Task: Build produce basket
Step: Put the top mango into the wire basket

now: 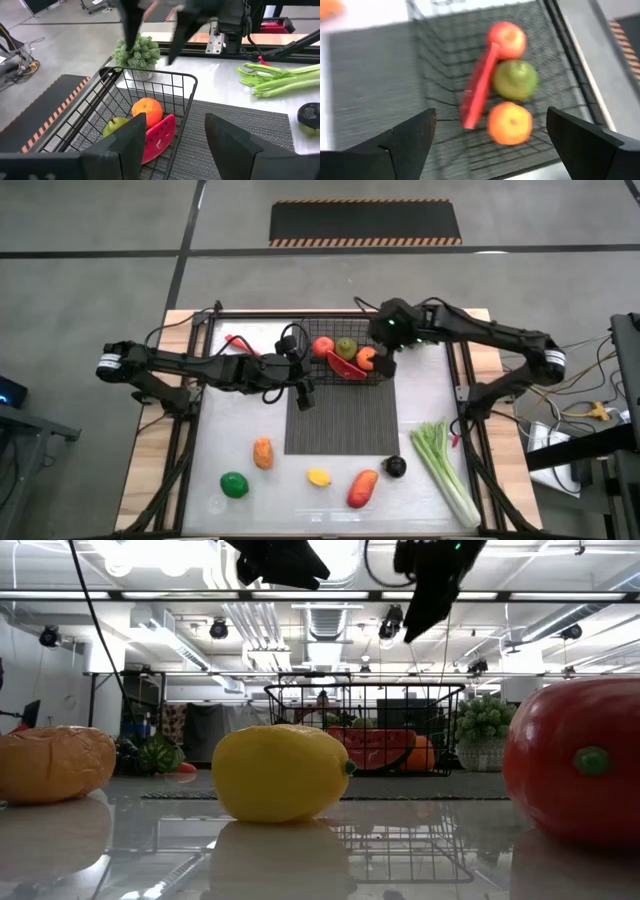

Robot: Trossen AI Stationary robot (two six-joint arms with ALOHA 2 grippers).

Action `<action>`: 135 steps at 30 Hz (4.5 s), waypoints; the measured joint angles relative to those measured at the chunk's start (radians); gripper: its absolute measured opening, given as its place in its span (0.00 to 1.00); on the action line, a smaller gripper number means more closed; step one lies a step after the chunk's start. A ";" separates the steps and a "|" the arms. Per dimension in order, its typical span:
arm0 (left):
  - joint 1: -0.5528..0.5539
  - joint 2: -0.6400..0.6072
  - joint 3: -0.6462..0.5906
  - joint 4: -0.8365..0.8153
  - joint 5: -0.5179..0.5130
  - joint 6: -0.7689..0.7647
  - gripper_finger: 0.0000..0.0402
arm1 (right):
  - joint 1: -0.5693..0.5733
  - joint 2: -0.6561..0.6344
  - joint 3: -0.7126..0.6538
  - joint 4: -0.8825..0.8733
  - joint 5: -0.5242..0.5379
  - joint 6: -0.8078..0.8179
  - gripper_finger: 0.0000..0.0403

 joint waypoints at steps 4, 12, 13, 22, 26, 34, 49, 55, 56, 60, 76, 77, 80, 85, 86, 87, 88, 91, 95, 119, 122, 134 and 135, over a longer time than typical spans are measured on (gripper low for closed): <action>0.000 0.000 0.000 0.000 0.000 -0.001 0.46 | 0.063 -0.097 -0.077 0.065 -0.024 0.038 0.90; 0.000 0.000 0.000 0.000 0.002 -0.004 0.46 | 0.222 -0.273 -0.317 0.358 -0.025 0.102 0.90; 0.000 0.000 0.000 0.000 0.007 -0.007 0.46 | 0.242 -0.290 -0.350 0.402 -0.025 0.105 0.90; -0.012 0.000 0.000 -0.052 0.085 -0.103 0.46 | 0.359 -0.364 -0.567 0.743 -0.025 0.115 0.90; -0.046 0.000 -0.001 -0.125 0.086 -0.182 0.46 | 0.376 -0.362 -0.596 0.777 -0.022 0.117 0.90; -0.123 0.006 0.026 -0.388 0.087 -0.696 0.46 | 0.377 -0.359 -0.630 0.792 -0.022 0.119 0.88; -0.299 0.241 0.163 -0.737 0.528 -1.457 0.33 | 0.399 -0.359 -0.689 0.795 -0.033 0.072 0.82; -0.336 0.295 0.338 -1.085 0.550 -1.668 0.28 | 0.399 -0.359 -0.704 0.795 -0.032 0.036 0.82; -0.341 0.303 0.355 -1.129 0.547 -1.695 0.28 | 0.399 -0.359 -0.704 0.795 -0.032 0.031 0.82; -0.356 0.312 0.368 -1.111 0.443 -1.726 0.27 | 0.399 -0.359 -0.704 0.795 -0.032 0.008 0.82; -0.362 0.367 0.261 -1.033 0.567 -1.760 0.59 | 0.399 -0.351 -0.708 0.795 -0.032 -0.020 0.82; -0.361 0.371 0.248 -1.034 0.569 -1.762 0.62 | 0.399 -0.351 -0.708 0.796 -0.032 -0.020 0.82; -0.361 0.378 0.205 -1.032 0.565 -1.763 0.68 | 0.399 -0.351 -0.708 0.795 -0.032 -0.020 0.82; -0.361 0.378 0.140 -0.980 0.548 -1.776 0.71 | 0.399 -0.351 -0.708 0.795 -0.032 -0.019 0.82; -0.361 0.378 0.131 -0.979 0.541 -1.777 0.71 | 0.399 -0.351 -0.708 0.795 -0.032 -0.019 0.82; -0.361 0.377 0.122 -0.973 0.533 -1.778 0.71 | 0.399 -0.351 -0.708 0.795 -0.032 -0.019 0.82; -0.361 0.376 0.111 -0.955 0.524 -1.778 0.71 | 0.399 -0.351 -0.708 0.795 -0.032 -0.019 0.82; -0.361 0.375 0.084 -0.916 0.497 -1.778 0.71 | 0.399 -0.350 -0.708 0.795 -0.032 -0.019 0.82; -0.361 0.371 0.066 -0.879 0.489 -1.773 0.71 | 0.399 -0.350 -0.708 0.795 -0.032 -0.019 0.82; -0.361 0.241 0.045 -0.857 0.195 -1.506 0.45 | 0.399 -0.350 -0.708 0.833 -0.025 -0.033 0.82; -0.361 0.167 0.046 -0.843 0.017 -1.391 0.46 | 0.399 -0.341 -0.708 0.871 -0.025 -0.027 0.82; -0.358 -0.005 -0.018 -0.238 -0.303 -0.481 0.47 | 0.399 -0.184 -0.708 1.225 -0.032 0.038 0.82; -0.356 -0.005 -0.026 -0.167 -0.304 -0.399 0.47 | 0.399 -0.165 -0.708 1.267 -0.032 0.044 0.82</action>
